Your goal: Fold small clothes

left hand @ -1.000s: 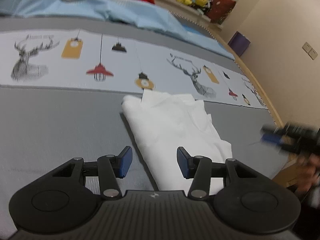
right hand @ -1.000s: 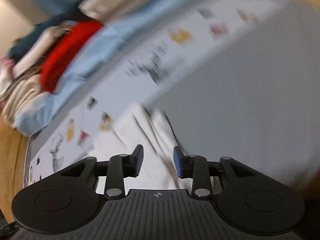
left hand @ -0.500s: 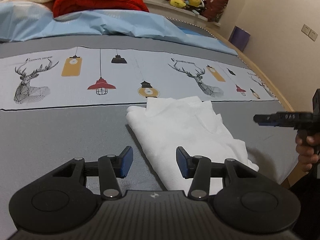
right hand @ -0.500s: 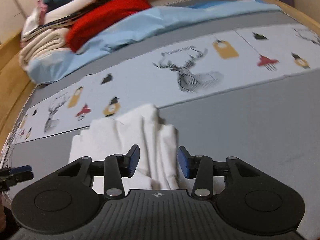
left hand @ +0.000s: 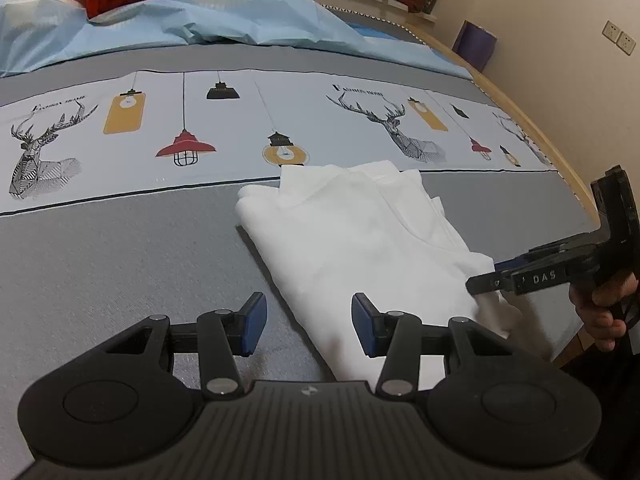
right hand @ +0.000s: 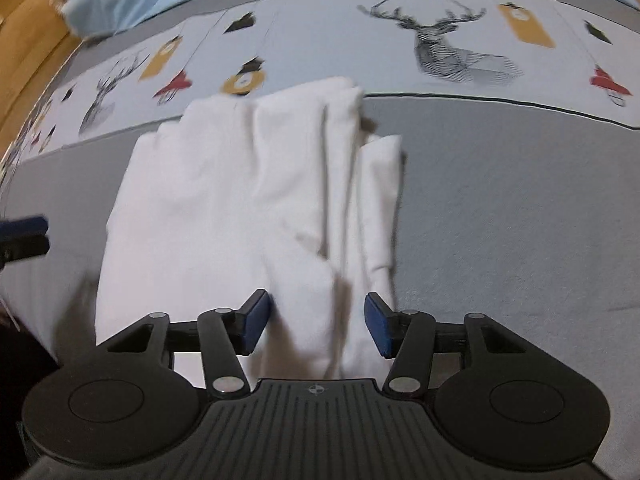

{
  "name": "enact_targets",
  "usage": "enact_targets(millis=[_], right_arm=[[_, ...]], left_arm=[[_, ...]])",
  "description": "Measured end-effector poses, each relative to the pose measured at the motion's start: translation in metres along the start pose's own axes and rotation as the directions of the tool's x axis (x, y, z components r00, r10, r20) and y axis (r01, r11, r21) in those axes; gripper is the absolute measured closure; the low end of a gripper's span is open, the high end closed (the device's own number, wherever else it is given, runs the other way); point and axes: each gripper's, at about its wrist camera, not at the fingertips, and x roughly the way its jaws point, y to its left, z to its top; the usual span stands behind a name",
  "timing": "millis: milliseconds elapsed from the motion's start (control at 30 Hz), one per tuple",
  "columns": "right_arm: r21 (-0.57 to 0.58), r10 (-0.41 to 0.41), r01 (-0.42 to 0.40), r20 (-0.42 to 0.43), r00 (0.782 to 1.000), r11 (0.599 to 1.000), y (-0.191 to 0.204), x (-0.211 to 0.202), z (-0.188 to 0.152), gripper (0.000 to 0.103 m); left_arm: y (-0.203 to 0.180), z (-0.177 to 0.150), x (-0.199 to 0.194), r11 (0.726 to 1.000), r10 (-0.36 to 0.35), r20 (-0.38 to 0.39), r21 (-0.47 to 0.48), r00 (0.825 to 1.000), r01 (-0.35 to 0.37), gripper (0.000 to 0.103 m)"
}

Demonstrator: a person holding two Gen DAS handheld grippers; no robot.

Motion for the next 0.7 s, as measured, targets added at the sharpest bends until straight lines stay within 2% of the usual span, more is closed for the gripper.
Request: enact_targets(millis=[67, 167, 233, 300, 333, 367, 433, 467, 533, 567, 600, 633, 700], right_arm=[[-0.024, 0.04, -0.039, 0.006, 0.999, 0.999, 0.005, -0.002, -0.001, 0.096], [-0.045, 0.077, -0.073, 0.1, 0.992, 0.996, 0.011, -0.022, -0.001, 0.097], [-0.01, 0.126, -0.127, 0.218, 0.968, 0.992, 0.005, -0.048, 0.0, 0.097], [0.055, 0.157, -0.181, 0.289, 0.944, 0.982, -0.008, -0.066, -0.001, 0.097], [0.064, 0.137, -0.161, 0.28, 0.95, 0.985, -0.013, -0.066, -0.003, 0.097], [0.062, 0.099, -0.117, 0.241, 0.965, 0.991, -0.014, -0.061, -0.005, 0.096], [0.06, 0.021, -0.027, 0.087, 0.996, 0.998, -0.019, -0.037, -0.011, 0.092], [0.055, -0.032, 0.03, 0.039, 0.999, 0.998, -0.021, -0.029, -0.013, 0.09], [0.064, -0.073, 0.069, 0.056, 0.996, 0.996, -0.025, -0.03, -0.012, 0.079], [0.092, -0.058, 0.05, 0.084, 0.995, 0.994, -0.03, -0.034, -0.01, 0.064], [0.138, -0.044, 0.027, 0.115, 0.992, 0.99, -0.037, -0.038, -0.008, 0.055], [0.181, -0.039, 0.014, 0.137, 0.99, 0.983, -0.043, -0.041, -0.006, 0.04], [0.239, -0.023, -0.013, 0.148, 0.989, 0.971, -0.053, -0.039, -0.004, 0.036]], left_arm=[[0.0, 0.0, 0.001, 1.0, -0.001, -0.004, -0.004, 1.0, 0.001, 0.052], [0.001, 0.0, 0.002, 1.0, -0.003, -0.01, -0.015, 1.0, 0.003, 0.052], [0.0, 0.0, 0.004, 1.0, -0.008, -0.015, -0.022, 1.0, 0.008, 0.052], [0.0, 0.001, 0.007, 1.0, -0.014, -0.02, -0.018, 1.0, 0.014, 0.052], [-0.001, 0.002, 0.009, 1.0, -0.018, -0.024, -0.015, 1.0, 0.018, 0.052], [-0.002, 0.002, 0.012, 1.0, -0.02, -0.029, -0.013, 0.999, 0.02, 0.052], [-0.004, 0.004, 0.018, 1.0, -0.022, -0.043, -0.008, 0.999, 0.021, 0.051], [-0.004, 0.005, 0.021, 1.0, -0.021, -0.05, -0.01, 0.999, 0.021, 0.05], [-0.003, 0.007, 0.029, 0.999, -0.026, -0.067, -0.034, 0.997, 0.024, 0.048], [-0.002, 0.008, 0.032, 0.998, -0.033, -0.073, -0.056, 0.997, 0.029, 0.045], [0.0, 0.009, 0.036, 0.996, -0.043, -0.081, -0.086, 0.996, 0.036, 0.042], [0.003, 0.011, 0.04, 0.993, -0.05, -0.088, -0.115, 0.995, 0.039, 0.036], [0.008, 0.013, 0.049, 0.984, -0.056, -0.106, -0.173, 0.993, 0.037, 0.03]])
